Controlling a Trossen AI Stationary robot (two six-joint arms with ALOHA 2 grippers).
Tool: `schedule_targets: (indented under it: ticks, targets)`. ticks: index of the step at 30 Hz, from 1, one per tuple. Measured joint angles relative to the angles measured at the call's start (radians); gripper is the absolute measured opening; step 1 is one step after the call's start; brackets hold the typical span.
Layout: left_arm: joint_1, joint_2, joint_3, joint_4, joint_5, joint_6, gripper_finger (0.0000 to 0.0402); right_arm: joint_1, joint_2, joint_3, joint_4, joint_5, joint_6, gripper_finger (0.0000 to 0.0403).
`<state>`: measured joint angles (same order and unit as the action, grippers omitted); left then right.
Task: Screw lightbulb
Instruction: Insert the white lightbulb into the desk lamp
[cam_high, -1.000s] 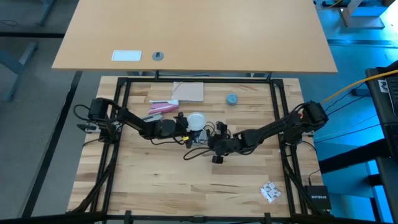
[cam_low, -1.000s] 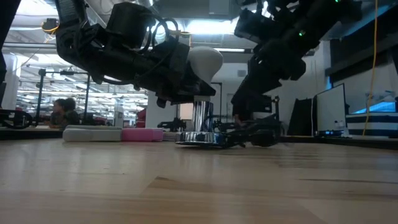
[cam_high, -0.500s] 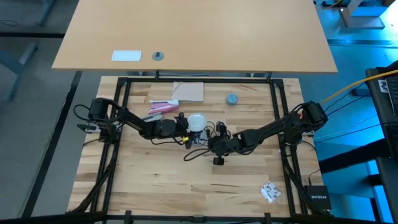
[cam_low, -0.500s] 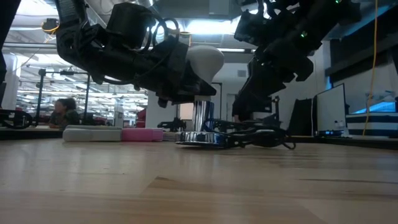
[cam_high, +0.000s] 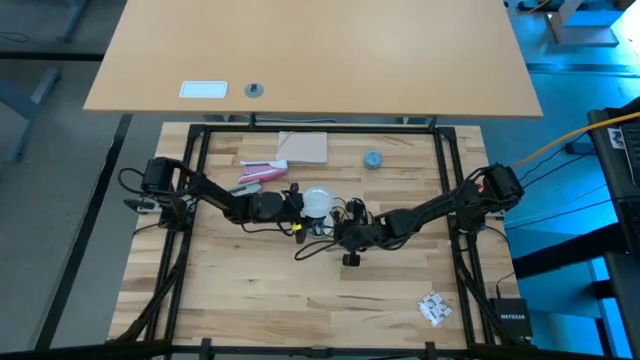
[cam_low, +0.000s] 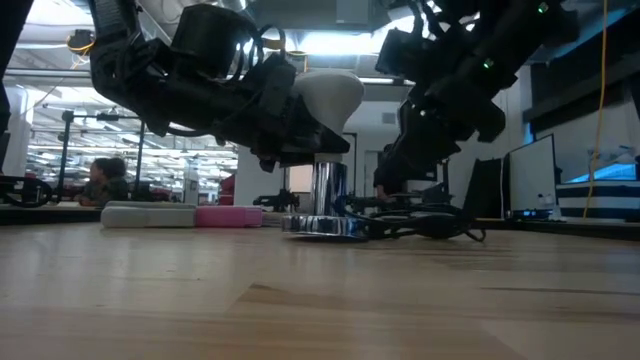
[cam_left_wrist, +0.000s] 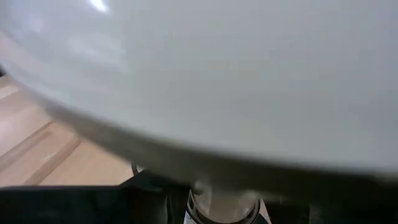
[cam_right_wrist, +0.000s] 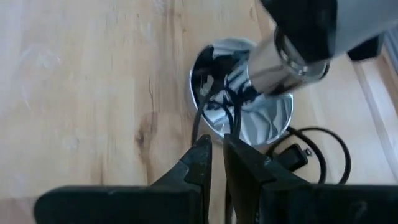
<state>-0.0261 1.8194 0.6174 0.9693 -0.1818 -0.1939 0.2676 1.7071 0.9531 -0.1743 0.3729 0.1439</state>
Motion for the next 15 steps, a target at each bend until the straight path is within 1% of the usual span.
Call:
schedule_targets:
  ticks: [8, 9, 13, 15]
  targets:
    - [-0.002, -0.002, 0.004, -0.055, 0.016, 0.016, 0.0153, 0.0, 0.04, -0.001, -0.002, 0.02, -0.002, 0.0047]
    - [-0.003, -0.002, 0.004, -0.055, 0.031, 0.045, 0.0153, 0.0, 0.042, 0.0, -0.001, 0.023, -0.004, 0.0047]
    - [-0.007, -0.001, 0.002, -0.043, 0.147, 0.234, 0.0153, 0.0, 0.05, 0.0, -0.009, 0.029, -0.032, 0.0047]
    - [-0.009, -0.001, 0.002, -0.038, 0.201, 0.271, 0.0153, 0.0, 0.05, -0.001, -0.008, 0.028, -0.048, 0.0047]
